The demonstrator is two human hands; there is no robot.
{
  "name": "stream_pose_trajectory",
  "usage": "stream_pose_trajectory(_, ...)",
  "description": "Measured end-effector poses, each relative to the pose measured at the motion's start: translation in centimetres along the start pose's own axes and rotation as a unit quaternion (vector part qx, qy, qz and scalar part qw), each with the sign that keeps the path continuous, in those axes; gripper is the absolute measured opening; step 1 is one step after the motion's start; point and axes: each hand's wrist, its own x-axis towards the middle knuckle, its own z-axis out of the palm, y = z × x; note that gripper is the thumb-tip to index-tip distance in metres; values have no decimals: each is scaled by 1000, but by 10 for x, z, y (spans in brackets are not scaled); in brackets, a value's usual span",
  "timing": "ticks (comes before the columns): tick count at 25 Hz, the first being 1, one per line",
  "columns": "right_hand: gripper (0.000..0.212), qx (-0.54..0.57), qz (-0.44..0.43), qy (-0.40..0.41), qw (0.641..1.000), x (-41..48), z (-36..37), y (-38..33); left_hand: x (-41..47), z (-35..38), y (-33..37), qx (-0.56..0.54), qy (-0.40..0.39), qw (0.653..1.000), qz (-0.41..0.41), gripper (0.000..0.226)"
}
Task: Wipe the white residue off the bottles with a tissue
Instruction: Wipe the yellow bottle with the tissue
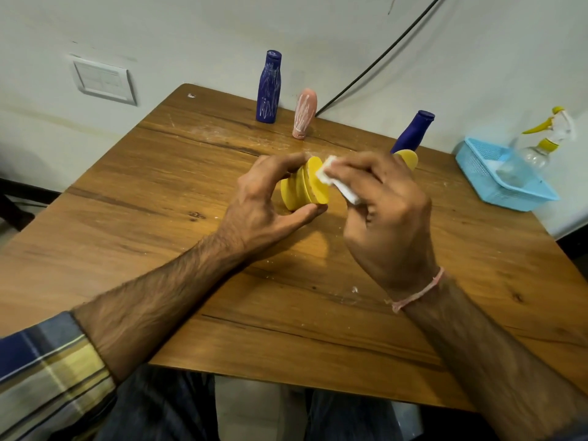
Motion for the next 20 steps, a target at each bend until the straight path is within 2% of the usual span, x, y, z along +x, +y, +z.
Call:
stream_pose_trajectory(4,38,2,-18,-48,999,1,16,-7,-1,-3,0,-9,9,1000,1,61)
stream_pose_trajectory(8,35,7,-21,-69,997,-32,11,-5,-1,-4,-7,-5,10,1000,-16,61)
stream_pose_trajectory(14,34,-4,-17,19,1000,-6,6,-6,0,-2,-2,9,4,1000,1,63)
stream_pose_trajectory(20,39,15,-12,6,1000,0,21,-10,-2,-4,-1,15,15,1000,11,62)
